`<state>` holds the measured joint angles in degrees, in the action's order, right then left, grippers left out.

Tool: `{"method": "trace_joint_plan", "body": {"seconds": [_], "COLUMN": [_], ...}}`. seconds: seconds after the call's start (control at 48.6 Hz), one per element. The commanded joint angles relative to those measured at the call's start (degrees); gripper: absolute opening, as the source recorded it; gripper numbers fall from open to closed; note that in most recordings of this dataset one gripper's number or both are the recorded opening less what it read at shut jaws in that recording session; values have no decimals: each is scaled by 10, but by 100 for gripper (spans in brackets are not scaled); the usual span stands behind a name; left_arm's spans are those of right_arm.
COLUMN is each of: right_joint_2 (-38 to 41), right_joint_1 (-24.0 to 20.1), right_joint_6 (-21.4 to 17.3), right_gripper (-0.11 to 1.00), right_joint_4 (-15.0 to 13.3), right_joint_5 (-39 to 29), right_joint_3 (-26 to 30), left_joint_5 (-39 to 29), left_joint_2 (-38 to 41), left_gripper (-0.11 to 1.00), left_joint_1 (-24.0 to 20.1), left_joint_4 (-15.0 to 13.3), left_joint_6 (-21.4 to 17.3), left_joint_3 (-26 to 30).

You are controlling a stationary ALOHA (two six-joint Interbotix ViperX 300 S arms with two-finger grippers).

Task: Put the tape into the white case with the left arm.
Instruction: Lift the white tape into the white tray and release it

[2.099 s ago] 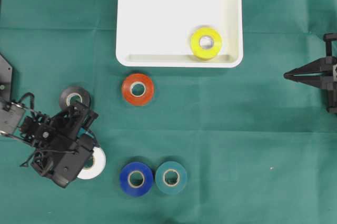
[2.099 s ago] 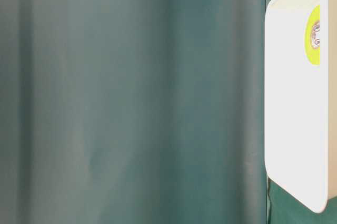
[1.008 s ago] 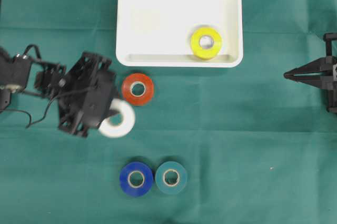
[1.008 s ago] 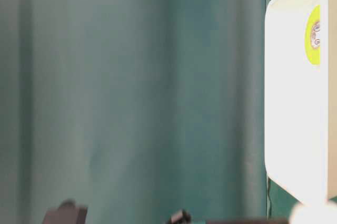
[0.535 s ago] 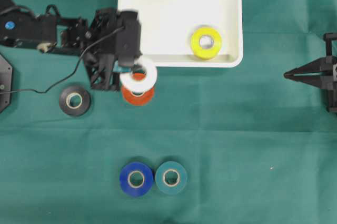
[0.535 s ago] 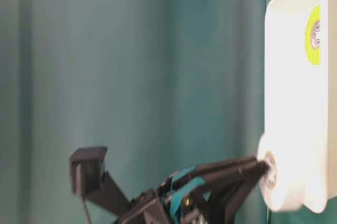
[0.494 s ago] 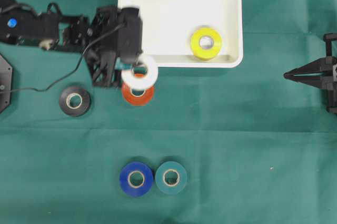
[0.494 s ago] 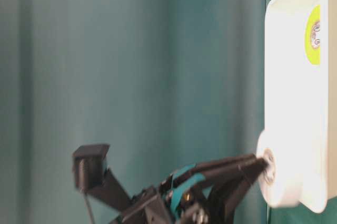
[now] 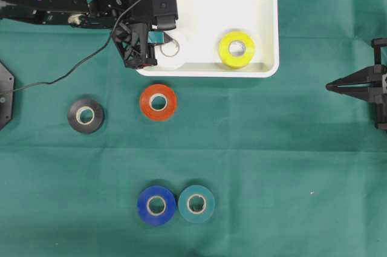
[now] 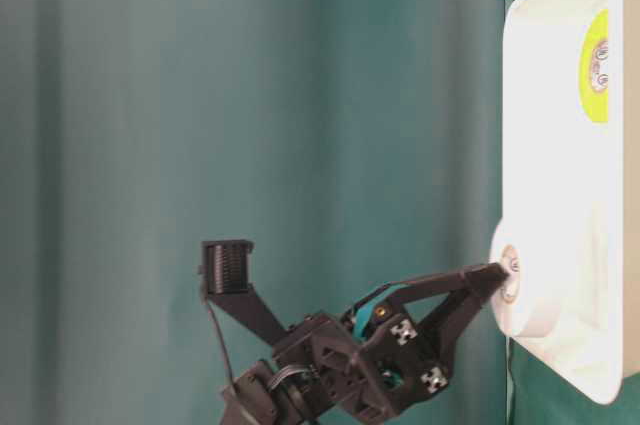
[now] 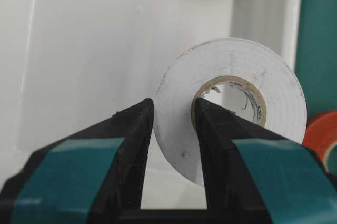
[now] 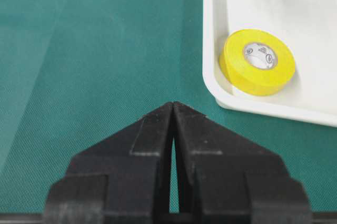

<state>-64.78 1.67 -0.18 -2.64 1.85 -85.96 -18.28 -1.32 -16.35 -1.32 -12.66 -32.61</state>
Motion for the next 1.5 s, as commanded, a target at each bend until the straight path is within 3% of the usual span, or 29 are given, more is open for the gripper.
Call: {"method": "trace_joint_plan", "body": {"seconds": [0.0, 0.247, 0.947, 1.152, 1.214, 1.481], "right_joint_2": [4, 4, 5, 4, 4, 4], "right_joint_1": [0, 0, 0, 1, 0, 0], "right_joint_6": [-1, -1, -1, -1, -1, -1], "right_gripper": [-9, -9, -9, -9, -9, -9], "right_joint_4": [-2, -2, -2, -2, -2, -2], "right_joint_5": [6, 5, 6, 6, 6, 6], "right_joint_3": [5, 5, 5, 5, 6, 5], "left_joint_5": [17, 61, 65, 64, 64, 61], "left_joint_2": [-1, 26, 31, 22, 15, -40], "left_gripper": [23, 23, 25, 81, 92, 86], "left_joint_1": [-2, -12, -17, -17, -17, -3], "left_joint_4": [1, 1, 0, 1, 1, -1], "left_joint_6": [-1, 0, 4, 4, 4, 8], "left_joint_3": [8, -9, -15, -18, -20, -49]}}
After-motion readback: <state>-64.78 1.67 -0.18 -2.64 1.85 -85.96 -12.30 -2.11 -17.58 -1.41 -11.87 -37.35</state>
